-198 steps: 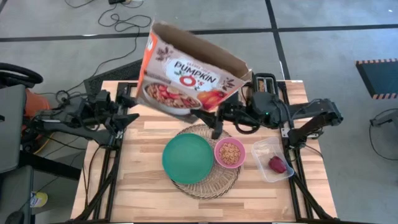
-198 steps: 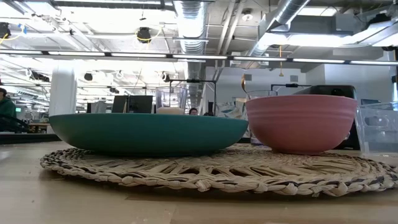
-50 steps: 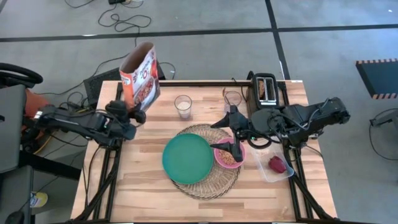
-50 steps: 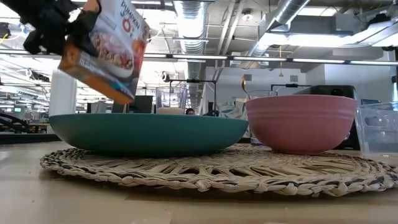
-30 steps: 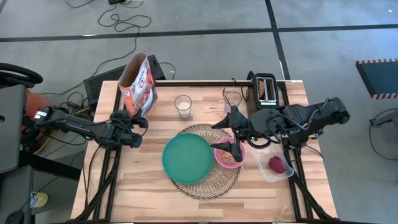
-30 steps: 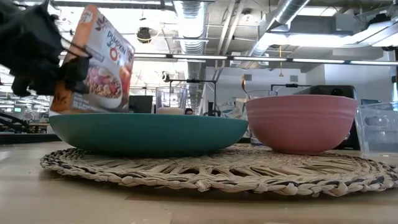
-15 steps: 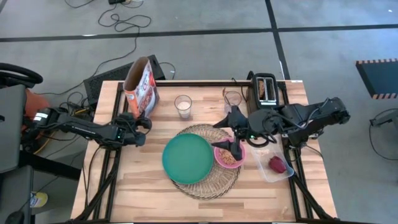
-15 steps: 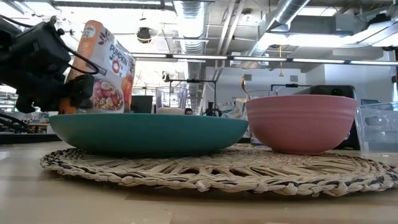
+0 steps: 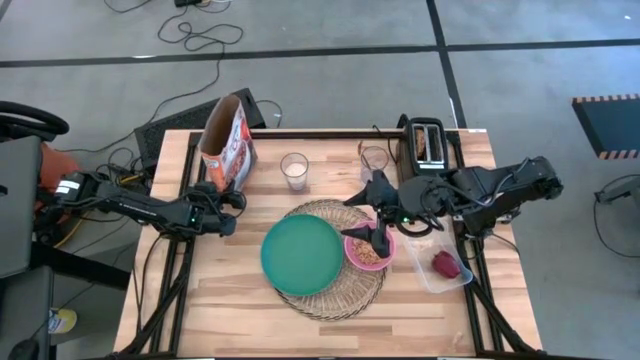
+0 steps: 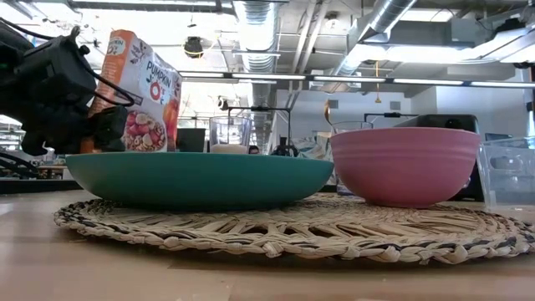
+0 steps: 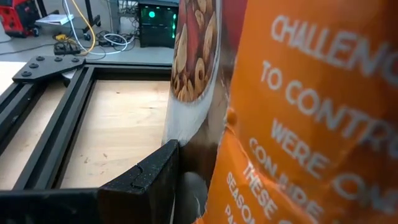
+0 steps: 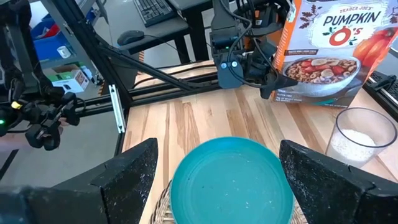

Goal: Arrange a breakfast setting
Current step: Pour the cereals from the box into the pink bowl, then put the toasted bagel on the green plate

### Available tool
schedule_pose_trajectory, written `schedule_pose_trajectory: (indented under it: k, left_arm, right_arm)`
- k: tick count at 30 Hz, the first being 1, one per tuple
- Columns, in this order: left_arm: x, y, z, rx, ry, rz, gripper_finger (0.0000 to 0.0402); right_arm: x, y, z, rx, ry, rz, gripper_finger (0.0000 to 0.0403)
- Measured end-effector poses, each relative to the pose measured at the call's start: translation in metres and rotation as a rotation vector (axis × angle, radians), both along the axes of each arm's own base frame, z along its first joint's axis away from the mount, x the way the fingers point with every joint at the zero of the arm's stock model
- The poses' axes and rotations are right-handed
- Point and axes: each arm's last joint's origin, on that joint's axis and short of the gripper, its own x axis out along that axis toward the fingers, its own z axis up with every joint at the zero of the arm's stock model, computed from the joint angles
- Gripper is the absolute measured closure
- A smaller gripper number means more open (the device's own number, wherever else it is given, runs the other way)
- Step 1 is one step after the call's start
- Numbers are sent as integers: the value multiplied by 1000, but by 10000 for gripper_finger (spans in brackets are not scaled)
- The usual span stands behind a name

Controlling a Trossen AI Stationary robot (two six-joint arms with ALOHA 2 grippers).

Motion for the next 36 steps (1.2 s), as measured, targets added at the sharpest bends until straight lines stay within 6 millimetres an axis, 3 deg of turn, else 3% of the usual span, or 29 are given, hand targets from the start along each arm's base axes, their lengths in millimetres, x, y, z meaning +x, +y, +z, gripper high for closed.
schedule_pose_trajectory:
  k: [8,21,36]
  left_arm:
    - [0,0,-1,-25,20,-20,199]
    - [2,-4,-6,-190,125,-153,71]
    - [3,-7,-9,-336,174,-257,63]
  right_arm:
    - [0,0,0,0,0,0,39]
    - [0,0,0,-1,1,0,39]
    - [0,-1,-1,-2,7,-2,39]
